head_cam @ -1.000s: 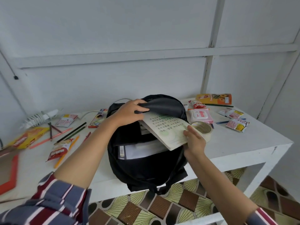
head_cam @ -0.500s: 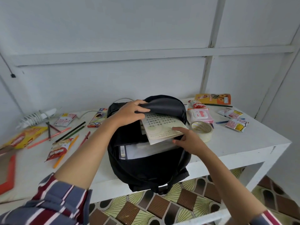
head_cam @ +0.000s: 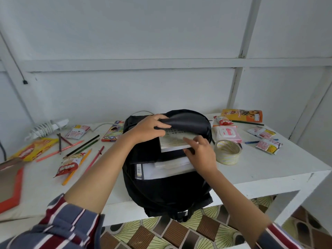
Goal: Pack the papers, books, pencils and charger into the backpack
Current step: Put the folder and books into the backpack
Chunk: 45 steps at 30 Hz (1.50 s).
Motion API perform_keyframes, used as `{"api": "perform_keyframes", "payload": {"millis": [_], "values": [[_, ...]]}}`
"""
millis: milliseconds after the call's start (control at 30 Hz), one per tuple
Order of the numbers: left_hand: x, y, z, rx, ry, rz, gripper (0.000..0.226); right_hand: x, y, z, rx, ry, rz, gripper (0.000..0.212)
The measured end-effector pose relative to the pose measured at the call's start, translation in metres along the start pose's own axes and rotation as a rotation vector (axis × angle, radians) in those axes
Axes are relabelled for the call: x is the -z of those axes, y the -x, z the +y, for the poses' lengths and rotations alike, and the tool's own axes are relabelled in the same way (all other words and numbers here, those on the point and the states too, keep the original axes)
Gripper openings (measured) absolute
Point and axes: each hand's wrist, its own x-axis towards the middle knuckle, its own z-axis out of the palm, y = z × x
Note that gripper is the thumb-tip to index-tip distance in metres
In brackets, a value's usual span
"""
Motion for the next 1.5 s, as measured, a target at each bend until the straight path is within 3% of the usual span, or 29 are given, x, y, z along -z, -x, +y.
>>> {"api": "perform_keyframes", "payload": {"millis": [67, 100, 200, 300, 467, 633, 1033, 1200, 1500], "values": [[0.000, 0.000, 0.000, 0.004, 0.002, -0.005, 0.052, -0.011, 0.012, 0.004, 0.268, 0.070, 0.041, 0.033], [0.000, 0.000, -0.001, 0.002, 0.000, -0.001, 0.050, -0.016, 0.016, 0.005, 0.328, 0.139, -0.042, 0.037], [-0.001, -0.003, -0.005, -0.014, -0.017, 0.016, 0.037, -0.019, 0.017, 0.002, 0.233, 0.214, -0.369, 0.070], [-0.001, -0.004, -0.008, -0.023, -0.022, 0.019, 0.038, -0.024, 0.011, 0.002, 0.177, 0.210, -0.459, 0.090], [-0.002, -0.005, -0.008, -0.016, -0.013, 0.009, 0.038, -0.026, -0.007, 0.002, 0.096, 0.181, -0.542, 0.070], [-0.003, -0.004, -0.007, -0.013, -0.014, -0.007, 0.037, -0.031, -0.020, 0.000, 0.069, 0.154, -0.576, 0.070], [-0.010, 0.003, -0.006, 0.010, 0.024, -0.064, 0.031, -0.018, -0.025, 0.008, 0.057, -0.201, -0.545, 0.045], [-0.022, 0.008, 0.000, 0.020, -0.284, -0.127, 0.022, 0.008, 0.004, 0.030, -0.037, -0.377, -0.471, 0.037], [-0.059, -0.003, 0.033, -0.223, -0.346, 0.190, 0.014, 0.060, 0.042, 0.092, -0.285, -0.359, -0.179, 0.032]]}}
